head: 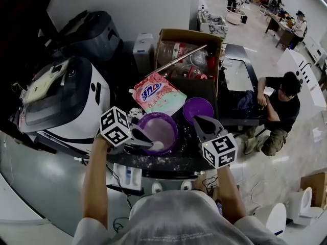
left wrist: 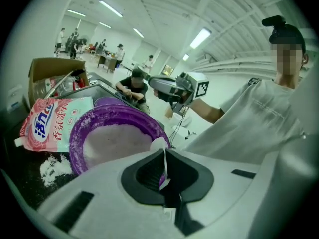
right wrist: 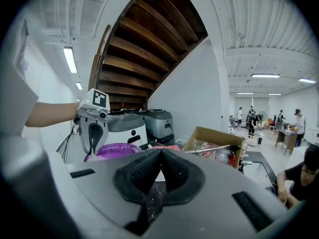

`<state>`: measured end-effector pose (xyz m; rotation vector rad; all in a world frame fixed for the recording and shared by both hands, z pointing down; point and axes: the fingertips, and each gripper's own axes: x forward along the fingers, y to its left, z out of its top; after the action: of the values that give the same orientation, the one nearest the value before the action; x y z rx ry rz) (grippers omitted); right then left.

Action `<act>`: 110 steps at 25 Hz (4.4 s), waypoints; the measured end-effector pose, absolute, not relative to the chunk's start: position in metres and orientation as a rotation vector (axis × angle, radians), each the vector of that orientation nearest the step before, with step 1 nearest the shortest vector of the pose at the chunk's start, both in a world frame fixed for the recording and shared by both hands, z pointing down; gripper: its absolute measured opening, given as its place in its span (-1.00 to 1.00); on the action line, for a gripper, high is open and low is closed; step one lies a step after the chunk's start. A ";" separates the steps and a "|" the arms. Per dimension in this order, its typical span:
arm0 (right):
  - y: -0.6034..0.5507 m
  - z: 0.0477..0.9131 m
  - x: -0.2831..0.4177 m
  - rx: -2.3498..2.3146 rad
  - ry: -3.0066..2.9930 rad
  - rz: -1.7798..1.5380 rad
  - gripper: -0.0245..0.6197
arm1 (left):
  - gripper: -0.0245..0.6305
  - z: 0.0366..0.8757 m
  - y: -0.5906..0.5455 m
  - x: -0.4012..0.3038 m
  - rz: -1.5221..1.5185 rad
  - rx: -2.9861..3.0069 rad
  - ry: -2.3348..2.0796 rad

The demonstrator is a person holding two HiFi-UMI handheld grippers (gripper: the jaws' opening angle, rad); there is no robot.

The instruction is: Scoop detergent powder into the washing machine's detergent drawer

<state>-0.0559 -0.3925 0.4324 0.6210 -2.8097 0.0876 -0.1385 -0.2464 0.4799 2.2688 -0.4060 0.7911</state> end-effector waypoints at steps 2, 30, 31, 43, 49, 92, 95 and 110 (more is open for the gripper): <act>-0.394 0.433 -0.058 0.641 -2.811 0.097 -0.91 | -0.88 0.476 -0.252 -0.146 0.708 2.289 -0.489; -0.334 0.386 -0.078 0.762 -2.774 -0.193 -0.91 | -0.88 0.444 -0.257 -0.241 -0.695 1.932 -1.264; -0.328 0.386 -0.076 0.779 -2.765 -0.197 -0.91 | -0.88 0.444 -0.253 -0.244 -0.713 1.923 -1.261; -0.264 0.401 -0.049 0.956 -2.700 -0.148 -0.91 | -0.88 0.443 -0.197 -0.236 -0.825 1.922 -1.116; -0.221 0.388 -0.025 0.983 -2.722 -0.178 -0.91 | -0.88 0.435 -0.159 -0.218 -0.841 1.955 -1.135; -0.067 0.481 -0.048 1.045 -2.553 0.156 -0.90 | -0.88 0.568 -0.034 -0.227 -0.136 1.916 -1.178; -0.069 0.494 -0.054 1.040 -2.528 0.194 -0.91 | -0.88 0.584 -0.044 -0.228 -0.062 1.910 -1.172; -0.082 0.534 -0.054 1.017 -2.475 0.310 -0.90 | -0.88 0.651 -0.079 -0.213 0.691 2.088 -1.190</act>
<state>-0.0536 -0.0820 0.5337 1.0171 -2.4749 0.3098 -0.2129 -0.0790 0.6505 2.0877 -1.1904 0.6908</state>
